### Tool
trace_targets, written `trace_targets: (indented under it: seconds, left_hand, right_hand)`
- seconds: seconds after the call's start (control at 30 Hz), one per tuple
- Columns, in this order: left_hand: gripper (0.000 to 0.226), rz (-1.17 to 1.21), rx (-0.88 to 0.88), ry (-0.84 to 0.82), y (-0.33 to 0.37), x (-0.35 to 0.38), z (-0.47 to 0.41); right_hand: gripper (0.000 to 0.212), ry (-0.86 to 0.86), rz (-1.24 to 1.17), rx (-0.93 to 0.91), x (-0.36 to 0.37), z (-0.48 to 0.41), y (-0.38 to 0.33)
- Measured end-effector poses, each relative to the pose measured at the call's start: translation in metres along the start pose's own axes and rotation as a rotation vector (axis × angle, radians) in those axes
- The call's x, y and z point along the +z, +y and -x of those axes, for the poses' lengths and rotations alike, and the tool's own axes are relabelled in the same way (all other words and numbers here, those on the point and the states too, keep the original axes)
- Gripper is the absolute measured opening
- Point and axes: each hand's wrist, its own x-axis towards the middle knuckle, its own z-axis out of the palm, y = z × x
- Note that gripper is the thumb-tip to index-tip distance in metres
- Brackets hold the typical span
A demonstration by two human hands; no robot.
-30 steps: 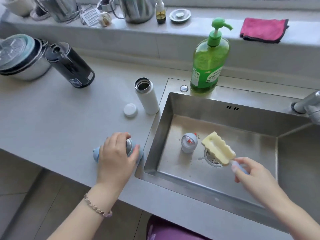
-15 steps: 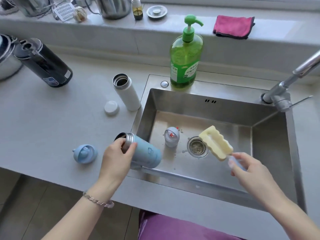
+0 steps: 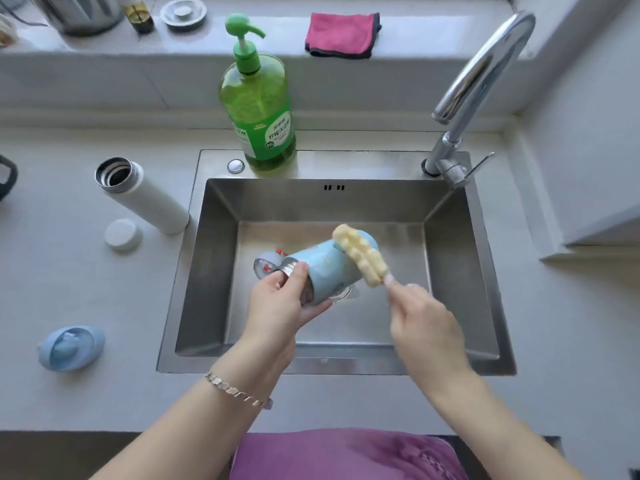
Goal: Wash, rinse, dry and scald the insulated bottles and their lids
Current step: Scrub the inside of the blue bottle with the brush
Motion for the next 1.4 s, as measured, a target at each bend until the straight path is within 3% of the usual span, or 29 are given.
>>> trace_targets:
  seconds: [0.07,0.17,0.2,0.3,0.33,0.43,0.47,0.57,0.7,0.83,0.93,1.0,1.07,1.13,1.2,1.33,1.4]
  left_hand:
    - [0.029,0.019,0.003,-0.014,0.002,0.002,0.003]
    - [0.031,0.005,0.046,-0.059,0.003,0.006,0.004]
    - [0.031,0.0,0.067,-0.08,0.004,0.006,0.005]
    - [0.027,-0.047,0.099,-0.105,0.004,0.004,0.006]
    - [0.026,-0.066,0.109,-0.108,0.003,0.004,0.006]
    - [0.025,-0.071,0.111,-0.138,0.001,0.006,0.009]
    - [0.025,-0.071,0.118,-0.149,0.0,0.006,0.01]
    - [0.023,-0.122,0.185,-0.133,0.001,0.001,0.009]
    - [0.022,-0.176,0.234,-0.16,0.004,-0.005,0.011]
    - [0.024,-0.279,0.334,-0.21,0.007,-0.014,0.012]
    - [0.02,-0.438,0.42,-0.247,0.006,-0.021,0.01]
    - [0.013,-0.513,0.471,-0.299,0.005,-0.028,0.011]
    - [0.034,-0.601,0.512,-0.324,0.005,-0.033,0.011]
    - [0.043,-0.645,0.54,-0.331,0.006,-0.033,0.011]
    - [0.043,-0.636,0.526,-0.326,0.007,-0.033,0.011]
    - [0.049,-0.553,0.482,-0.308,0.007,-0.034,0.01]
    - [0.037,-0.523,0.464,-0.271,0.006,-0.032,0.008]
  right_hand:
    - [0.037,0.044,-0.089,0.107,0.0,-0.01,0.012]
    - [0.035,0.001,-0.255,-0.184,0.004,0.012,-0.01]
    - [0.033,-0.042,-0.334,-0.187,-0.001,0.014,-0.013]
    - [0.024,0.01,-0.522,0.146,-0.012,-0.01,0.009]
    - [0.023,-0.001,-0.534,0.171,-0.014,-0.011,0.01]
    - [0.025,-0.093,-0.496,-0.12,-0.011,0.013,-0.02]
    - [0.027,-0.097,-0.491,-0.129,-0.012,0.013,-0.02]
    - [0.03,-0.029,-0.442,0.136,-0.022,-0.012,0.001]
    - [0.03,-0.187,-0.435,-0.099,-0.027,0.007,-0.022]
    - [0.031,-0.116,-0.381,0.167,-0.035,-0.018,-0.003]
    - [0.027,-0.207,-0.427,-0.027,-0.034,0.0,-0.024]
    - [0.029,-0.235,-0.455,0.045,-0.034,-0.005,-0.017]
    - [0.032,-0.217,-0.43,0.184,-0.035,-0.018,-0.004]
    - [0.031,-0.235,-0.474,0.124,-0.035,-0.011,-0.009]
    - [0.028,-0.276,-0.523,0.001,-0.035,0.003,-0.023]
    - [0.032,-0.193,-0.412,0.166,-0.028,-0.014,0.0]
    - [0.03,-0.173,-0.405,0.052,-0.023,-0.004,-0.009]
